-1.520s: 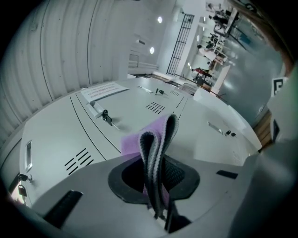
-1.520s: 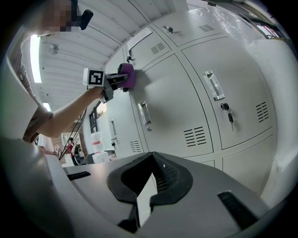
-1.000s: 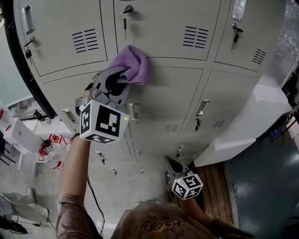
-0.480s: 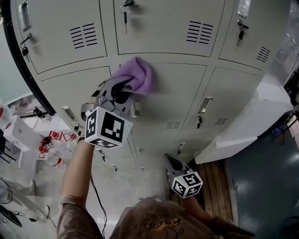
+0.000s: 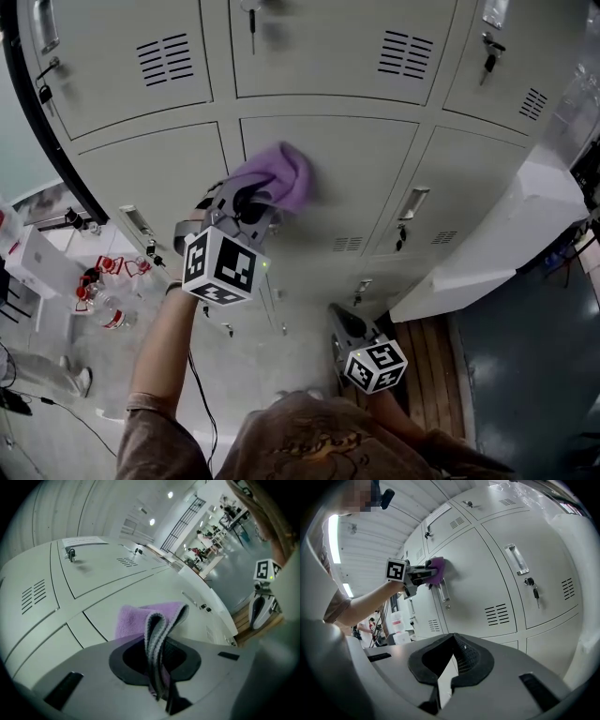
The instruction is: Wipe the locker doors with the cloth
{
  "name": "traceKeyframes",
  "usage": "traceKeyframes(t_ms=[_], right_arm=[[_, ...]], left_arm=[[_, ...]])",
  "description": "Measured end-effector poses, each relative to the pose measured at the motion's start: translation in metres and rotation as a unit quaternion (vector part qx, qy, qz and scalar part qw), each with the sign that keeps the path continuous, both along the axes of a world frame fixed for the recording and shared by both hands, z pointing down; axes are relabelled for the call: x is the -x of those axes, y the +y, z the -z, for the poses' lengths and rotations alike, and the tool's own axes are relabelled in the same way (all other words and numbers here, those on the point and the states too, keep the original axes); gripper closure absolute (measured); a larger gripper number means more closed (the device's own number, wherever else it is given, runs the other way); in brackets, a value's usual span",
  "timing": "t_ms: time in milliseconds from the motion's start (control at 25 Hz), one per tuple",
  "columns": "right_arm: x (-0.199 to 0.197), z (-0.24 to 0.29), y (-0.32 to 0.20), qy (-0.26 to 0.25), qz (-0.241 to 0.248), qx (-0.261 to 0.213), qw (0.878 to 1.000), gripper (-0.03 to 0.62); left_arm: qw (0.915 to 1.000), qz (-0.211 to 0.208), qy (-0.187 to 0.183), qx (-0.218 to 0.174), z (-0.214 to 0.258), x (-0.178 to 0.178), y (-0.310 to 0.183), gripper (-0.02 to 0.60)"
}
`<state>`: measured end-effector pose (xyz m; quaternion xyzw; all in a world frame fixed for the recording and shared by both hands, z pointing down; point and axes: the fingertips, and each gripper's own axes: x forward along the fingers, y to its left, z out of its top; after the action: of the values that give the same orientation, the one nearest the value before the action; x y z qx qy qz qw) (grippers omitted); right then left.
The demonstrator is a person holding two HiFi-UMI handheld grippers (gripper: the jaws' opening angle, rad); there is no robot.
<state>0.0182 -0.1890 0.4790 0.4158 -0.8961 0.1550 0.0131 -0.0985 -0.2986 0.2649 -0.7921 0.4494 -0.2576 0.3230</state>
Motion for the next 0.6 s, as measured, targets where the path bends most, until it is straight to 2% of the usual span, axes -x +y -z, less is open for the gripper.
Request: traceKeyframes(t_ms=[480,600], right_arm=[[0.001,-0.005,-0.001,0.000,-0.001,0.005,1.000,0.597],[0.001,-0.006,-0.002,-0.001,-0.002,0.006,1.000,0.597]], left_arm=[[0.9988,-0.005,0.035,0.033,-0.035,-0.003,0.002,0.538],[0.9985,-0.007,0.032,0.045,-0.048,-0.005,0.002,0.538]])
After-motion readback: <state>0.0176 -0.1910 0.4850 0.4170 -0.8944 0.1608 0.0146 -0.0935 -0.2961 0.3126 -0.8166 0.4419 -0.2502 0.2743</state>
